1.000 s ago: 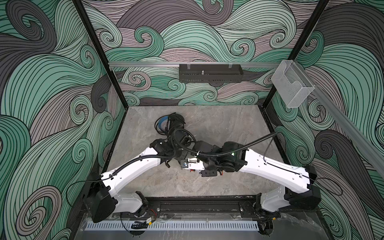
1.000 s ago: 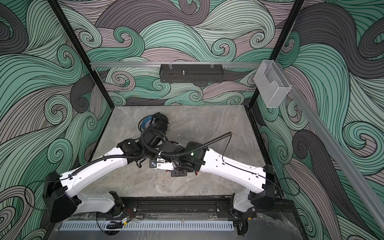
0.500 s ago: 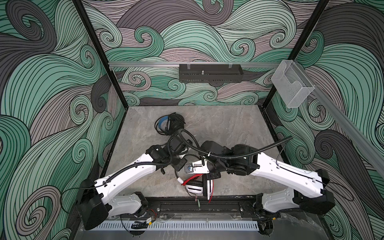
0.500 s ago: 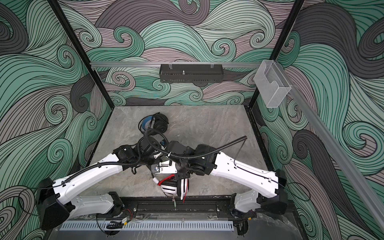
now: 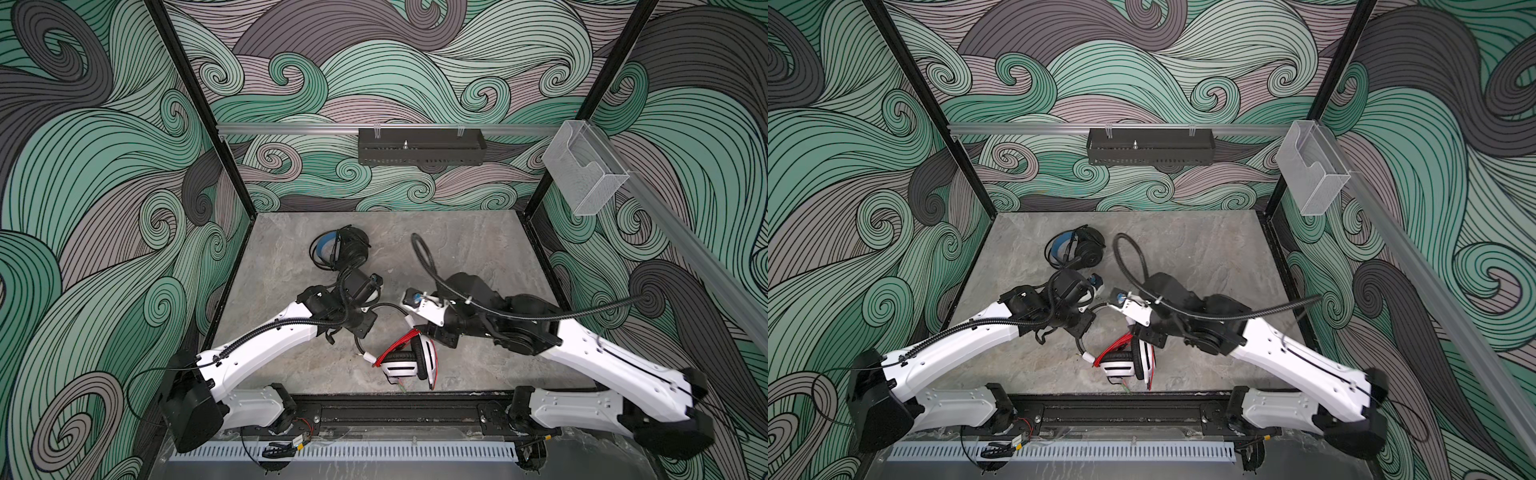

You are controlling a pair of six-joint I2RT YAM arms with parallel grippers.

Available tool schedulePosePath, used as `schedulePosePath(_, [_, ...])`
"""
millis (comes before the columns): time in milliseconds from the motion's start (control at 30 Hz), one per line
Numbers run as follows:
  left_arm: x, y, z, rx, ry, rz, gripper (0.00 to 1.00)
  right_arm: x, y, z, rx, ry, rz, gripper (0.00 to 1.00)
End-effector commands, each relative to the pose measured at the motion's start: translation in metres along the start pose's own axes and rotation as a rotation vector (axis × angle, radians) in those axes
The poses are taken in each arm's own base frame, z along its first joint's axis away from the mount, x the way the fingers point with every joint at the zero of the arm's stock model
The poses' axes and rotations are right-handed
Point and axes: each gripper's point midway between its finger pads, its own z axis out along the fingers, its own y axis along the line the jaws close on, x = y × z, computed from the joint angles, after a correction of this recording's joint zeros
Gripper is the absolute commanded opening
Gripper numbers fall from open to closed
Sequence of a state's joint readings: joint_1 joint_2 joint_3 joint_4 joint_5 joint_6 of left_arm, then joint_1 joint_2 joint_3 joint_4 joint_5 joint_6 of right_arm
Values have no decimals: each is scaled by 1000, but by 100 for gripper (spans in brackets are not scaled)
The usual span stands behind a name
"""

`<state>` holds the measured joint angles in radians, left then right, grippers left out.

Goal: Wrap the headphones
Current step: 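Lower the headset onto the table with the left gripper while the right gripper releases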

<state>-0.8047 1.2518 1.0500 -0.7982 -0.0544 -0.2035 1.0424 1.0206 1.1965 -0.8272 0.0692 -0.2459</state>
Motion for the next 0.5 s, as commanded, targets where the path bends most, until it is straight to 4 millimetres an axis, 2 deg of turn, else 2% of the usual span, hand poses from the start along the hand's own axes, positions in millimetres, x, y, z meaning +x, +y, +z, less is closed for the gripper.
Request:
schedulePosePath(0, [-34, -6, -25, 47, -145, -130, 0, -10, -12, -21, 47, -163, 171, 66])
schedulePosePath(100, [-37, -3, -17, 40, -175, -181, 0, 0, -29, -26, 115, -160, 206, 68])
schedulePosePath(200, [-42, 3, -3, 27, -162, -229, 0, 1, -42, -29, 163, -156, 224, 69])
schedulePosePath(433, [-81, 18, 27, 26, -194, -345, 0, 0, -56, -35, 224, -159, 245, 74])
schedulePosePath(467, [-84, 22, 37, 17, -179, -358, 0, 1, -57, -37, 234, -164, 250, 75])
